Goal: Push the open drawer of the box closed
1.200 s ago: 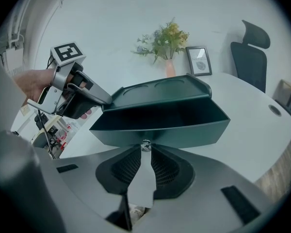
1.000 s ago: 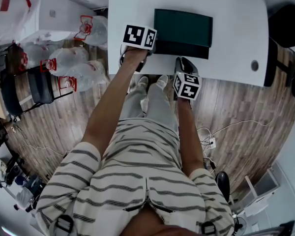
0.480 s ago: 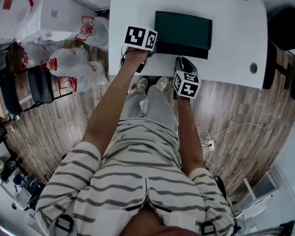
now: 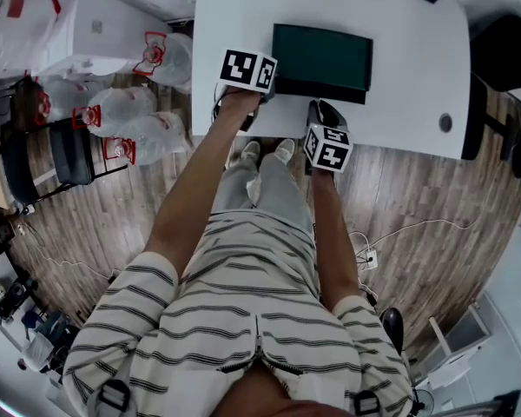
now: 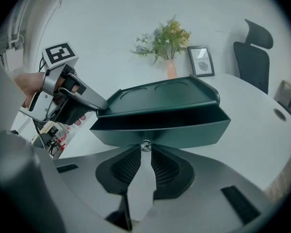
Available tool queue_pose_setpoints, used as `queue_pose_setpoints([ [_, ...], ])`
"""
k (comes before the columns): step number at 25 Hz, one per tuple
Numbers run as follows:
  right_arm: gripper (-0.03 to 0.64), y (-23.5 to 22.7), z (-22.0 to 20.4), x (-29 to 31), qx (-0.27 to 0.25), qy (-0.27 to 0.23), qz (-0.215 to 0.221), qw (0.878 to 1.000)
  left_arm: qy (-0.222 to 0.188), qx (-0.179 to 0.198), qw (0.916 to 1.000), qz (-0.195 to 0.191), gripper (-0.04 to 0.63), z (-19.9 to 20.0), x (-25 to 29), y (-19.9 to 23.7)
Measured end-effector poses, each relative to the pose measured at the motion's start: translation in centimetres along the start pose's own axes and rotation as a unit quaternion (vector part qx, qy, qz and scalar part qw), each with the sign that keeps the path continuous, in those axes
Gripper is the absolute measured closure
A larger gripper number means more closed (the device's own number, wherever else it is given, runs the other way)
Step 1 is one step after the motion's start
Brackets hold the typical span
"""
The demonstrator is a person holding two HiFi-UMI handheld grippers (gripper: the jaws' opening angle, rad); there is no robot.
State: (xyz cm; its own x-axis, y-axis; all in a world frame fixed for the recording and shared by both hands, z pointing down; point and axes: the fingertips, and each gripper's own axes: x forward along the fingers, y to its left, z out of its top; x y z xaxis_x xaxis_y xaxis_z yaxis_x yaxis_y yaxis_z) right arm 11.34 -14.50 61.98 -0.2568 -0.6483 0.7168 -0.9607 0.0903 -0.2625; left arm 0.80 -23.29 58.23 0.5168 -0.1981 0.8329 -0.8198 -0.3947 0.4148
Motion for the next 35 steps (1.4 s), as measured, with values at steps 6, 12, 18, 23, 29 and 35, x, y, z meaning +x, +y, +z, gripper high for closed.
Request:
queue_pose_setpoints([
  [6, 0.540, 0.0, 0.4, 0.4, -0.005, -0.002, 0.000, 1.000, -0.001, 0.000, 1.0000, -0.001, 0.500, 0.0, 0.0, 0.1],
  [12, 0.538, -0.2, 1.1, 1.0, -0.022, -0.005, -0.004, 1.000, 0.000, 0.001, 1.0000, -0.001, 0.500, 0.1, 0.0, 0.1],
  [18, 0.538, -0.2, 1.5, 1.2, -0.026, -0.009, -0.006, 1.000, 0.000, -0.001, 1.0000, -0.002, 0.500, 0.1, -0.1, 0.0],
  [23, 0.538, -0.2, 1.8, 1.6, -0.029, -0.009, -0.006, 1.000, 0.002, -0.002, 1.0000, -0.003, 0.500, 0.0, 0.0, 0.1],
  [29, 0.538, -0.2, 2.1, 1.9, -0.029, -0.009, -0.007, 1.000, 0.000, -0.004, 1.0000, -0.006, 0.500, 0.0, 0.0, 0.1],
  [35, 0.537, -0.3, 2.4, 2.3, -0.028, -0.008, -0.007, 1.000, 0.003, -0.002, 1.0000, -0.007, 0.499, -0.1, 0.0, 0.2],
])
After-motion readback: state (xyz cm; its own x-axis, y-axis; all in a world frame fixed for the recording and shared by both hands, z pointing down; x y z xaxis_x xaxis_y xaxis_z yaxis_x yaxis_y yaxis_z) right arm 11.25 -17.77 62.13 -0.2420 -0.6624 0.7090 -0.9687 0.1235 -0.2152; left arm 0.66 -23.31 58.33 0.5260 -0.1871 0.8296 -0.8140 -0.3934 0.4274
